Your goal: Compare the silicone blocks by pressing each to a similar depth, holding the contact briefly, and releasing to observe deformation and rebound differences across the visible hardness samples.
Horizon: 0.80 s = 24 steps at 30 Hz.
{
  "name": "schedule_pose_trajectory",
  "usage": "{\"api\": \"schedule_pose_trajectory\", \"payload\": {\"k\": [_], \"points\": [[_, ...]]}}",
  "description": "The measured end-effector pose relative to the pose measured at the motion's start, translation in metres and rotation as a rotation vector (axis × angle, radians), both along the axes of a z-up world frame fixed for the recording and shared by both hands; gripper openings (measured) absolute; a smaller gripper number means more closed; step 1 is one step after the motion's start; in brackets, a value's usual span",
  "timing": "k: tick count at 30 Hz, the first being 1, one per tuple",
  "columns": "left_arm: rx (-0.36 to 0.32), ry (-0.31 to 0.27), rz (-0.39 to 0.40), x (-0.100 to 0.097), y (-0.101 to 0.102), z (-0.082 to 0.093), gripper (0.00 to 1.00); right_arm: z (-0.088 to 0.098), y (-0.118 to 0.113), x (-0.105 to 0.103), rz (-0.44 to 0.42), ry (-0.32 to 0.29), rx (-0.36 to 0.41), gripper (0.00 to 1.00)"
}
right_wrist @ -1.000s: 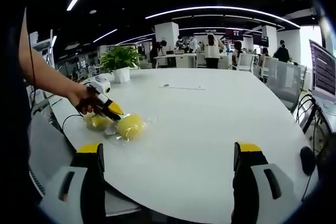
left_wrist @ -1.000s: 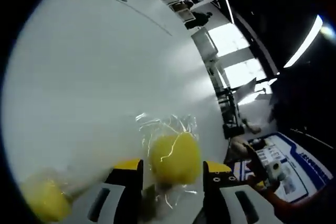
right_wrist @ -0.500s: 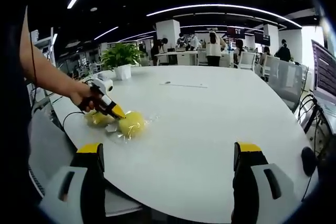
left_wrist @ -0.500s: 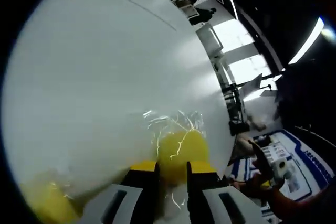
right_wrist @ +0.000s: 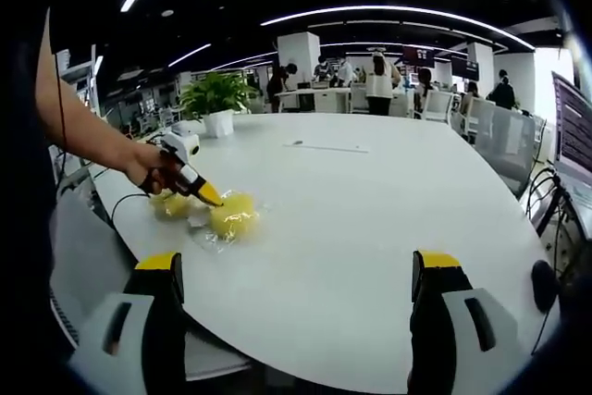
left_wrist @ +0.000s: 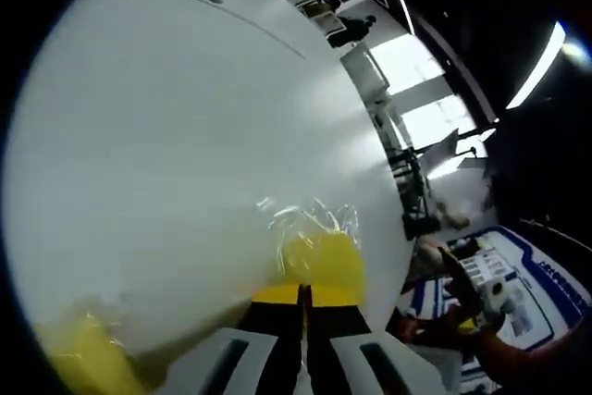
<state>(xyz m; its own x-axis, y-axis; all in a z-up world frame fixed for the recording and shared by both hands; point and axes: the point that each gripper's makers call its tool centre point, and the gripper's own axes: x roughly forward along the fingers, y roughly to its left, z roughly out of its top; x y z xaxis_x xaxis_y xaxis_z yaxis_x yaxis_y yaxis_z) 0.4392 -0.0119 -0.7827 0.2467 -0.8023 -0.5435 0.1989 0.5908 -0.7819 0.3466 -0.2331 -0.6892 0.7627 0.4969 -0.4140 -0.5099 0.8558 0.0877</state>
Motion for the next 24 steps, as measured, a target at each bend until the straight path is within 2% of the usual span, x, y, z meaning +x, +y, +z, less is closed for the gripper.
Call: {"api": "schedule_pose_trajectory", "payload": {"k": [3,7,10,11,12,16,24], "points": [[-0.011,-0.016,0.006,-0.001,0.001,0.002,0.00,-0.001,0.000,0.000,0.001,0.001,-0.002,0.97],[-0.014,-0.078,0.004,-0.001,0.000,0.007,0.00,-0.001,-0.001,0.000,0.002,0.003,-0.004,0.97],[0.005,-0.183,-0.016,0.000,0.000,0.011,0.00,-0.001,-0.001,-0.001,0.002,0.002,-0.005,0.97],[-0.003,-0.176,-0.012,-0.002,-0.001,0.014,0.00,-0.001,-0.002,-0.001,0.001,0.002,-0.007,0.97],[-0.004,-0.201,-0.006,-0.001,-0.001,0.017,0.00,0.000,-0.002,0.000,0.002,-0.004,-0.011,0.97],[-0.029,-0.234,0.010,0.002,-0.002,0.028,0.00,0.002,0.000,0.000,0.004,-0.006,-0.011,0.97],[-0.031,-0.282,0.008,0.003,0.002,0.042,0.00,0.003,0.002,-0.001,0.007,-0.009,-0.011,0.97]]}}
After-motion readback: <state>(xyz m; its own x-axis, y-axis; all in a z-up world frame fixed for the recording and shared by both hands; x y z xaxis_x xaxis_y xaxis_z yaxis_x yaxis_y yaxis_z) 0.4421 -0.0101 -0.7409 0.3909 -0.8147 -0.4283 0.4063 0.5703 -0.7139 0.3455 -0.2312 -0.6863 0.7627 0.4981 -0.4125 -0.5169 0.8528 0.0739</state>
